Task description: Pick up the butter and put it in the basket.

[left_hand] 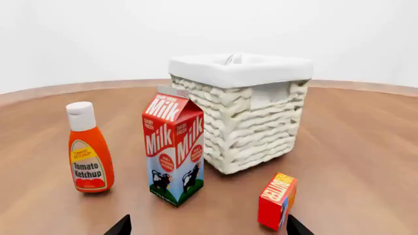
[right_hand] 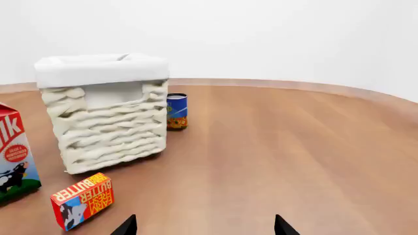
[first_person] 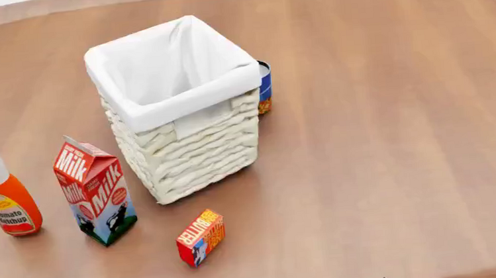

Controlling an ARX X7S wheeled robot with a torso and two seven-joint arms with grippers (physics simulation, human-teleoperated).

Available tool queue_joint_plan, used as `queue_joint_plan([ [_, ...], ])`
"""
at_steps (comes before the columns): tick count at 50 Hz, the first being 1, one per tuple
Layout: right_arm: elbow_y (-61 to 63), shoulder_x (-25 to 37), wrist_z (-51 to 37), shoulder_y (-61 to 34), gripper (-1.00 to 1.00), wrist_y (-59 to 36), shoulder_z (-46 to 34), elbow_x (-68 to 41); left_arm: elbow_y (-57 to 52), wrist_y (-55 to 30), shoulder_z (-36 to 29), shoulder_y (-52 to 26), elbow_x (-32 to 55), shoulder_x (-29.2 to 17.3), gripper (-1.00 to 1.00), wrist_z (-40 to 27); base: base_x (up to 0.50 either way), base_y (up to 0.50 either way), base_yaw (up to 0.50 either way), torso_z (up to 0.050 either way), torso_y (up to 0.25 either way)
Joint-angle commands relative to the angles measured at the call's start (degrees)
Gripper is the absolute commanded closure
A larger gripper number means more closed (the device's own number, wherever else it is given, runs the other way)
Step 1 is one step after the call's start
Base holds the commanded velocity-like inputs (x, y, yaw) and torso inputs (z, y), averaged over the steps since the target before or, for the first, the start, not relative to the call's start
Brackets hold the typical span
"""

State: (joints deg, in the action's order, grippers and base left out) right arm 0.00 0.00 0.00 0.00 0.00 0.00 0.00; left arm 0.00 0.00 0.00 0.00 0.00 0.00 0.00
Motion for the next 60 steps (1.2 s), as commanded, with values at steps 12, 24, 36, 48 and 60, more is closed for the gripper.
queue_joint_plan([
  [12,0.7,2.6,-5.3,0.2,-1.0,-0.4,-1.7,-2.7,0.4,0.9,-3.9,-0.2,1.4,-2.8,-1.0,-2.9,0.0,0.0,0.0,0.0,0.0],
  [24,42.9,2.9,-5.5,0.9,-1.0,-20.8,-2.7,0.0,-49.9,-23.9,-3.7,0.9,1.5,-3.2,-1.0,-0.8,0.0,0.0,0.0,0.0,0.0],
  [36,44.6,4.4,-7.3,0.7,-1.0,-21.3,-3.5,-0.7,-53.6,-26.4,-4.8,0.4,2.6,-4.5,-1.0,-2.5,0.0,0.0,0.0,0.0,0.0],
  [48,45.2,5.3,-9.1,-0.1,-1.0,-23.2,-4.0,-0.7,-53.5,-26.3,-5.5,0.3,3.4,-5.6,-1.0,-3.7,0.01,0.0,0.0,0.0,0.0],
  [60,45.6,6.3,-10.2,-0.1,-1.0,-22.6,-4.0,-1.9,-54.1,-26.7,-6.0,0.2,4.2,-6.6,-1.0,-4.8,0.44,0.0,0.0,0.0,0.0],
])
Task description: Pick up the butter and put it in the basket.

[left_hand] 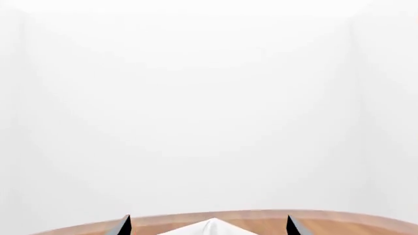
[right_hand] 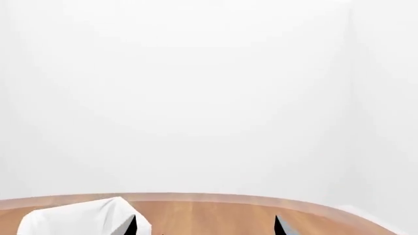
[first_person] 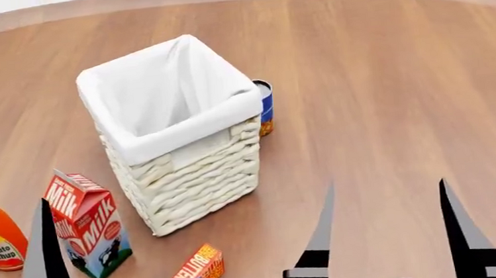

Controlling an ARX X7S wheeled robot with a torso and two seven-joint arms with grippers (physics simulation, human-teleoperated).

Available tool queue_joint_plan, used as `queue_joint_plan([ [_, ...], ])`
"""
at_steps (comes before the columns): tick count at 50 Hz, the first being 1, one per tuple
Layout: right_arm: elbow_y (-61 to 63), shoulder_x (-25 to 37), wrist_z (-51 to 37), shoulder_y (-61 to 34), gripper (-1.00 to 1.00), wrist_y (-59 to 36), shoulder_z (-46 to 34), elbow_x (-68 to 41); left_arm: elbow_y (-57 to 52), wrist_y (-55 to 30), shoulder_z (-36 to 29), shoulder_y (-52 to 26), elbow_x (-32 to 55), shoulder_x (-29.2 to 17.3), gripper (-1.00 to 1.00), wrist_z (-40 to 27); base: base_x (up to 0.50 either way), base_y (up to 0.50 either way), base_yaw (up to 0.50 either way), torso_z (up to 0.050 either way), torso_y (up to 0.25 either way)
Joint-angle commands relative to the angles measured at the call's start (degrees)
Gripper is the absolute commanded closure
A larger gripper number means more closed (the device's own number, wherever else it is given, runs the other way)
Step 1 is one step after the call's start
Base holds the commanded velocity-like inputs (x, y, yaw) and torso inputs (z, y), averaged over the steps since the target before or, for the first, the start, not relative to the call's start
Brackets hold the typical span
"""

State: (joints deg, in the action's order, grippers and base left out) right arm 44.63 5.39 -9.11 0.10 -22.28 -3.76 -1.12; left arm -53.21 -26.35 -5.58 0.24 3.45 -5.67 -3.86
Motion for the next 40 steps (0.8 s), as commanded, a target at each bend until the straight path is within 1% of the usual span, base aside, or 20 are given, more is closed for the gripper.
queue_joint_plan([
  [1,0.9,1.0,-1.2,-0.2,-1.0,-0.3,-0.2,-0.8,-1.0,-0.4,-0.5,-0.1,0.8,-1.0,-1.0,-1.1,0.5,0.0,0.0,0.0,0.0],
  [16,0.4,1.8,-2.8,-0.1,-1.0,-0.4,-0.1,-1.8,-1.9,-1.2,-1.0,-0.3,1.9,-2.0,-1.0,-2.3,0.5,0.0,0.0,0.0,0.0],
  [17,0.3,2.1,-2.8,0.1,-1.0,1.1,-0.5,-1.2,-2.0,-1.3,-1.0,-0.4,2.0,-2.1,-1.0,-2.3,0.0,0.0,0.0,0.0,0.0],
  [18,0.6,2.0,-3.1,-0.1,-1.0,-0.1,-0.4,-1.3,-1.9,-1.1,-1.1,-0.3,2.1,-2.2,-1.0,-2.5,0.0,0.0,0.0,0.0,0.0],
  [20,0.5,2.1,-3.0,0.1,-1.0,0.4,-0.2,-1.9,-2.0,-1.3,-1.2,-0.4,2.3,-2.4,-1.0,-2.7,0.0,0.0,0.0,0.0,0.0],
  [22,0.5,1.8,-4.4,-0.4,-1.0,-2.2,0.0,-1.1,-1.9,-1.2,-1.2,-0.5,2.5,-2.6,-1.0,-2.9,0.0,0.0,0.0,0.0,0.0],
  [24,0.6,2.3,-3.7,-0.1,-1.0,-1.2,-0.4,-1.6,-1.5,-0.6,-1.4,-0.3,2.6,-2.8,-1.0,-3.2,0.0,0.38,0.0,0.0,0.0],
  [26,0.4,3.3,-4.3,-0.3,-1.0,-2.0,-2.0,1.2,-1.8,-1.0,-1.5,-0.4,2.9,-3.0,-1.0,-3.5,0.0,0.5,0.0,0.0,0.0],
  [40,0.6,3.9,-4.6,-0.3,-1.0,-1.6,-2.1,-0.5,-1.9,-1.2,-2.4,-0.8,4.0,-4.4,-1.0,-5.2,0.0,0.5,0.0,0.0,0.0],
])
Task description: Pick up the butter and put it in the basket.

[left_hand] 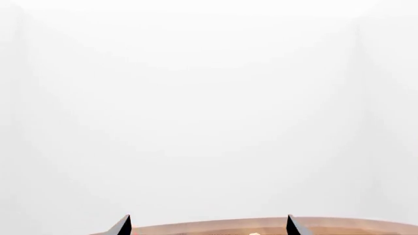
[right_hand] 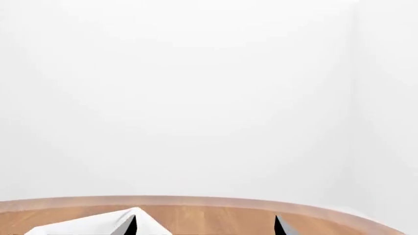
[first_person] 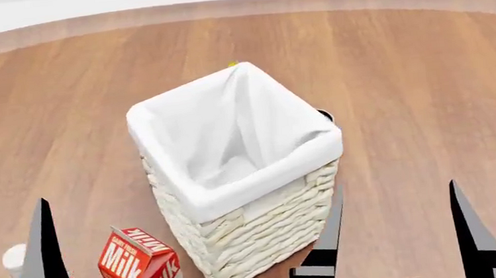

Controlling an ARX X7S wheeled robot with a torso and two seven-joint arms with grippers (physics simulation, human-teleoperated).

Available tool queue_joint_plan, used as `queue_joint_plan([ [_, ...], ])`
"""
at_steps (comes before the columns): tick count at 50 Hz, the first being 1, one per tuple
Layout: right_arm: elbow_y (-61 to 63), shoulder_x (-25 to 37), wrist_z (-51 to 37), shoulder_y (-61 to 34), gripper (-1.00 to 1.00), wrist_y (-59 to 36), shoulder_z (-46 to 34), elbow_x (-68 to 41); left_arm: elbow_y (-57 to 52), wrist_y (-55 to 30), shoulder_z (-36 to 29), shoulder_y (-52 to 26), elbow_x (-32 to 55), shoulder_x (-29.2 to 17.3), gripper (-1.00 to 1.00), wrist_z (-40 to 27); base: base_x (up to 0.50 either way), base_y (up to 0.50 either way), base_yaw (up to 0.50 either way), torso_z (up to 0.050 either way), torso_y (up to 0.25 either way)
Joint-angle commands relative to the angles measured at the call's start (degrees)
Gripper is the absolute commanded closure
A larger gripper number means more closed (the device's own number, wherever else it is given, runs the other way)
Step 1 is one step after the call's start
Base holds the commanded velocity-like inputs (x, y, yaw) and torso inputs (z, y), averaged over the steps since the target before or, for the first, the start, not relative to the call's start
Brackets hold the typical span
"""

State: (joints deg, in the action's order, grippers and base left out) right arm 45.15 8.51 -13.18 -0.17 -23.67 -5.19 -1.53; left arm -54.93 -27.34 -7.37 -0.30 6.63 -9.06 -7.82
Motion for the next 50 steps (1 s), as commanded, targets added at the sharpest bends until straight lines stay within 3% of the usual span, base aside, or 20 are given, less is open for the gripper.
queue_joint_plan([
  [1,0.1,0.8,-0.5,0.0,-1.0,-0.1,-0.7,-0.1,0.0,0.0,-0.7,-0.2,0.8,-1.1,-1.0,-1.4,0.0,0.5,0.0,0.0,0.0],
  [13,-0.1,1.8,-1.2,-0.1,-1.0,0.3,-1.7,0.8,0.3,0.5,-1.2,-0.3,1.9,-2.3,-1.0,-2.6,0.0,0.5,0.0,0.0,0.0],
  [32,0.0,2.0,-1.2,1.6,-1.0,4.8,0.0,-3.3,0.0,0.3,-2.3,-0.5,3.3,-3.7,-1.0,-4.5,0.0,0.0,0.0,0.0,0.0],
  [50,0.4,2.2,-1.7,2.0,-1.0,5.3,1.0,-6.6,0.6,1.4,-2.9,-0.5,4.3,-4.9,-1.0,-5.8,-0.03,0.0,-0.49,0.0,0.0],
])
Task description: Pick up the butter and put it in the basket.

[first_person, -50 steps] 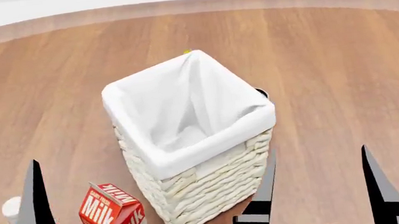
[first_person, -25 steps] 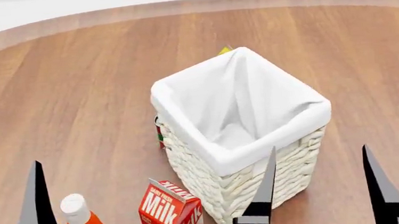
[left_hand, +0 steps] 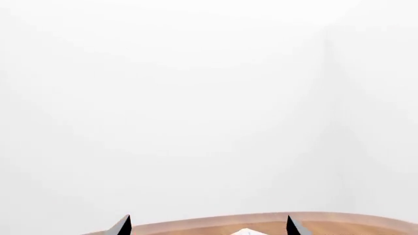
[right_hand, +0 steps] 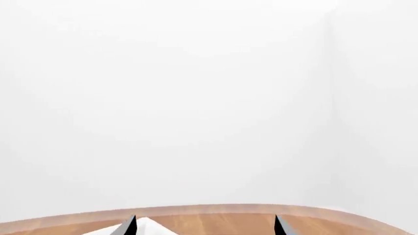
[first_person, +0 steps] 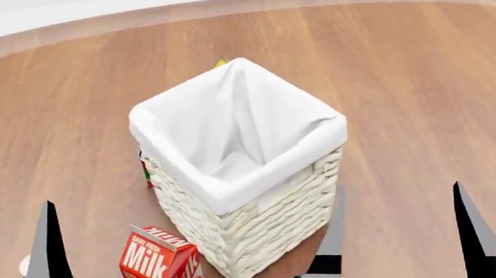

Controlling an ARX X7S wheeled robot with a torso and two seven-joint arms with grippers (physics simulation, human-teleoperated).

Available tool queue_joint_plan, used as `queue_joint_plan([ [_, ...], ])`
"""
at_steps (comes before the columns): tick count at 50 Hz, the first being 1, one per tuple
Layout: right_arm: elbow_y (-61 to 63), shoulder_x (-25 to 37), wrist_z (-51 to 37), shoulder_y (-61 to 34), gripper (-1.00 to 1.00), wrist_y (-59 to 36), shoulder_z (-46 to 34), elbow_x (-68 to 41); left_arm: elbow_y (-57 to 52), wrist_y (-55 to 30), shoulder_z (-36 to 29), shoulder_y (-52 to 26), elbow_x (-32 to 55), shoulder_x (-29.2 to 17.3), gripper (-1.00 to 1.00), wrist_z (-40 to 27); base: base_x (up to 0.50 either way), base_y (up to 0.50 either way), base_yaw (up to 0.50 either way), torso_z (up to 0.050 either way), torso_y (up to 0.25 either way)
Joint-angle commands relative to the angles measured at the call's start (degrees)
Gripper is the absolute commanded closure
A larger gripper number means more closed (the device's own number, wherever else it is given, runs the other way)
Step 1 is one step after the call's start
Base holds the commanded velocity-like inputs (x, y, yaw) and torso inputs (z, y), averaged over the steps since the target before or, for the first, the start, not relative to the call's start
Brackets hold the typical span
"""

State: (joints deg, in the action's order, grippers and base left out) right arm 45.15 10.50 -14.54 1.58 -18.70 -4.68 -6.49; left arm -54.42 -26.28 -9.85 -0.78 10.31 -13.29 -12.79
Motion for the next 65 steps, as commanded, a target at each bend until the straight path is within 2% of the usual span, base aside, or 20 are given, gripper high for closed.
queue_joint_plan([
  [1,0.4,0.3,-0.4,0.2,-1.0,0.3,0.6,-1.7,0.2,0.5,-0.4,0.0,0.7,-0.8,-1.0,-0.8,-0.04,0.0,-0.5,0.0,0.0],
  [25,0.1,1.1,-2.4,-0.3,-1.0,-0.6,0.6,-1.6,0.6,1.5,-1.1,-0.2,1.9,-2.1,-1.0,-2.4,-0.04,0.01,-0.5,0.0,0.0],
  [31,0.1,1.1,-4.5,-1.8,-1.0,-4.7,0.0,0.3,0.3,1.2,-1.3,-0.3,2.2,-2.4,-1.0,-2.9,0.0,0.0,-0.02,0.0,0.0],
  [35,0.1,1.6,-4.1,-1.4,-1.0,-3.4,-0.3,0.3,0.1,1.0,-1.4,-0.4,2.3,-2.7,-1.0,-3.1,0.03,-0.01,0.0,0.0,0.0],
  [48,-0.1,2.4,-4.8,-1.6,-1.0,-3.5,-0.8,-0.4,0.4,1.0,-1.5,-0.7,3.1,-3.1,-1.0,-3.8,0.47,-0.15,0.0,0.0,0.0],
  [62,0.1,3.1,-5.7,-1.7,-1.0,-3.5,-1.1,-0.9,-0.6,0.5,0.1,-0.9,7.0,-3.3,-1.0,-4.3,0.0,0.0,0.0,0.0,0.001],
  [65,0.1,3.3,-5.9,-1.7,-1.0,-3.4,-1.2,-1.0,-0.2,2.5,-0.1,-0.3,7.0,-3.6,-1.0,-3.8,0.0,0.0,0.0,0.011,0.0],
])
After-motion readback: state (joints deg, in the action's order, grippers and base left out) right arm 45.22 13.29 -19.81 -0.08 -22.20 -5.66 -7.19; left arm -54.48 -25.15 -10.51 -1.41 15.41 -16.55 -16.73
